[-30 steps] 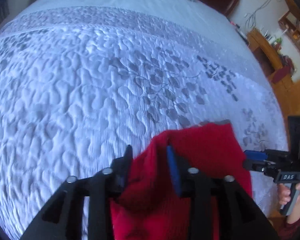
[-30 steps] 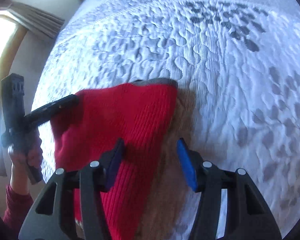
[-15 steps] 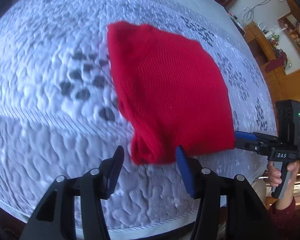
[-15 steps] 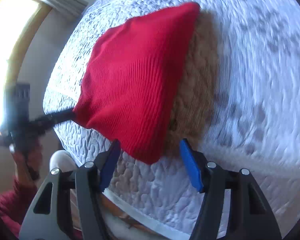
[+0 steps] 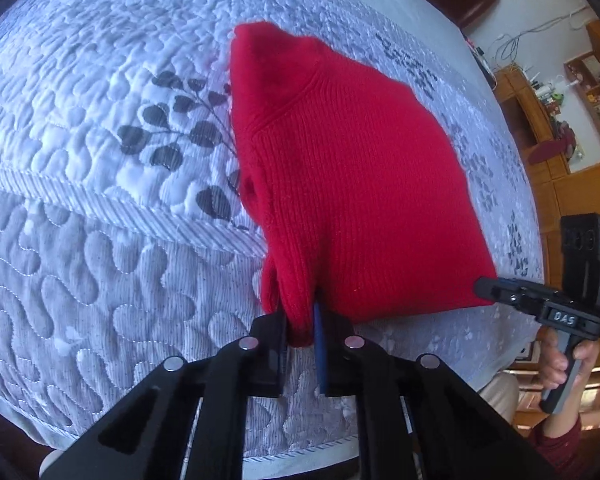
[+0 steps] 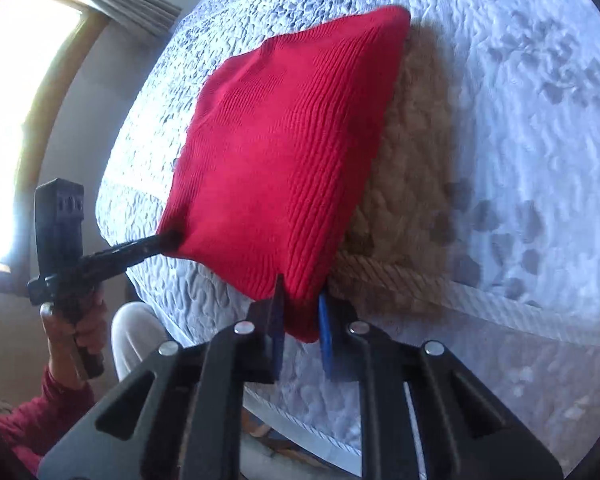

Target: Fold small clothes

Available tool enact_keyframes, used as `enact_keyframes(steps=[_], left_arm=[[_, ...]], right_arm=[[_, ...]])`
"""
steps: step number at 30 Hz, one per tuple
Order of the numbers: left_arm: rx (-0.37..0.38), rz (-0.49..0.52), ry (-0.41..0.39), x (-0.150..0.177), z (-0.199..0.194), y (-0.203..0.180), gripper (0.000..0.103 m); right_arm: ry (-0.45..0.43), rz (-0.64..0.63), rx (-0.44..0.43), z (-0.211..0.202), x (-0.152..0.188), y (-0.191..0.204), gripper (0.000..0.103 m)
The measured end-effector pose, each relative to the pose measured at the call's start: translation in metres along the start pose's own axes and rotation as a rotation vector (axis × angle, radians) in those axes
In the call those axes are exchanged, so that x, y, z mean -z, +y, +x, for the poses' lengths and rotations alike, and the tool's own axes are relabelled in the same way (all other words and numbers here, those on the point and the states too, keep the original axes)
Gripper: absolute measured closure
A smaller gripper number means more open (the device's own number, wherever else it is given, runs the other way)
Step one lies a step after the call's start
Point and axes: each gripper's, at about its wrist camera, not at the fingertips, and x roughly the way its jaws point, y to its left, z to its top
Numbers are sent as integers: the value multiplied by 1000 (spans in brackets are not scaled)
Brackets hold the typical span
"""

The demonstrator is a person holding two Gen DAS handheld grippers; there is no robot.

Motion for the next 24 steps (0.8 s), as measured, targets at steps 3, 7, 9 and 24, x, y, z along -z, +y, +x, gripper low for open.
enact_keyframes(steps=[3, 7, 9, 24], left_arm=[[-26, 17, 27, 5, 22, 1, 92], [-38, 56, 17, 6, 22, -2, 89], [-38, 71, 8, 6, 14, -6, 78], [35, -47, 21, 2, 20, 1, 66]], right_arm=[[73, 17, 58, 31, 6, -13, 91], [58, 7, 55, 38, 6, -16, 89], [45, -5, 70, 32, 6, -13, 84], [28, 53, 41, 27, 12, -15, 86]])
